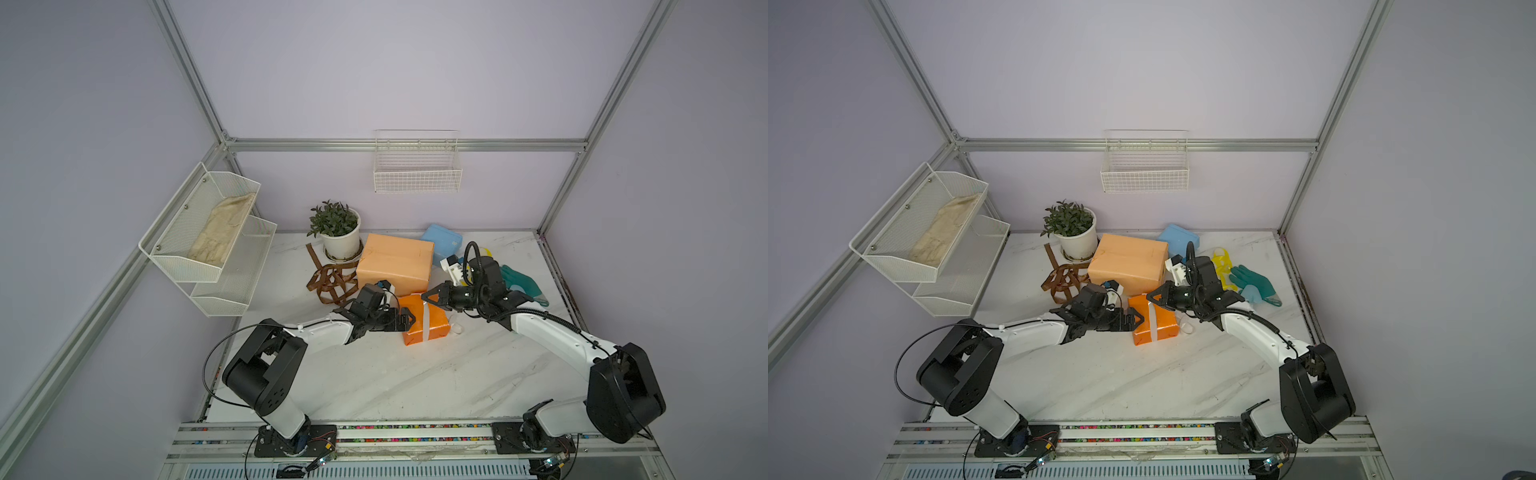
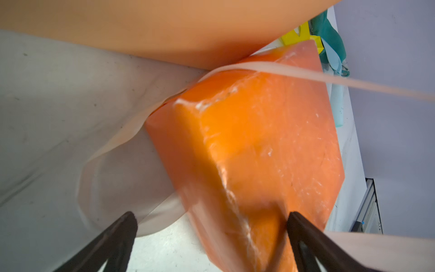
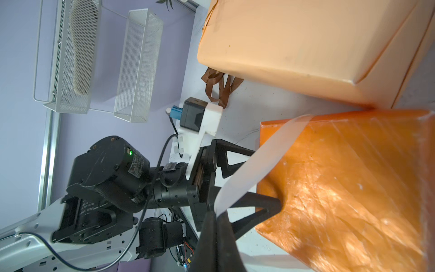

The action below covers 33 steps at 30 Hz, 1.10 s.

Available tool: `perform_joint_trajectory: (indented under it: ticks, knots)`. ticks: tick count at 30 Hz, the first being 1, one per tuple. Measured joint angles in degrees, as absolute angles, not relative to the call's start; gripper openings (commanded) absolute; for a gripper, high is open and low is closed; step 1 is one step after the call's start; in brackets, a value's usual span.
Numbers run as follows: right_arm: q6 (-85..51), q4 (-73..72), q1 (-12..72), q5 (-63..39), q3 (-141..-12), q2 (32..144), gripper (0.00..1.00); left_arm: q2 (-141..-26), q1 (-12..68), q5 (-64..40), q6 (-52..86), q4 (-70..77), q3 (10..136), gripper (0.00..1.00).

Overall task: Untie the ribbon bows on the gift boxes
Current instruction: Pull the ribbon from the gift box.

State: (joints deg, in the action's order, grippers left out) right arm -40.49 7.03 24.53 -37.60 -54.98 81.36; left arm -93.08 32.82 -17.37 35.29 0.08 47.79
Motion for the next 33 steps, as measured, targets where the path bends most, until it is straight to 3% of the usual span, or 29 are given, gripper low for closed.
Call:
perform_joint_trajectory:
  ticks: [13,24,33]
  knots:
    - [-41.41,5.58,23.77,-41.30,-57.10,83.53,0.00,-93.91,32.14,-20.82,35.33,1.61,52.93,1.00]
    - [-42.50,4.08,23.75,-42.02,-57.12,83.33,0.00,-103.74,32.16,-25.58,35.38,5.26,55.46,1.00]
    - [-43.97,4.25,23.14,-42.78,-62.87,80.29,0.00,-102.15,32.16,-24.86,34.65,4.23,55.46,1.00]
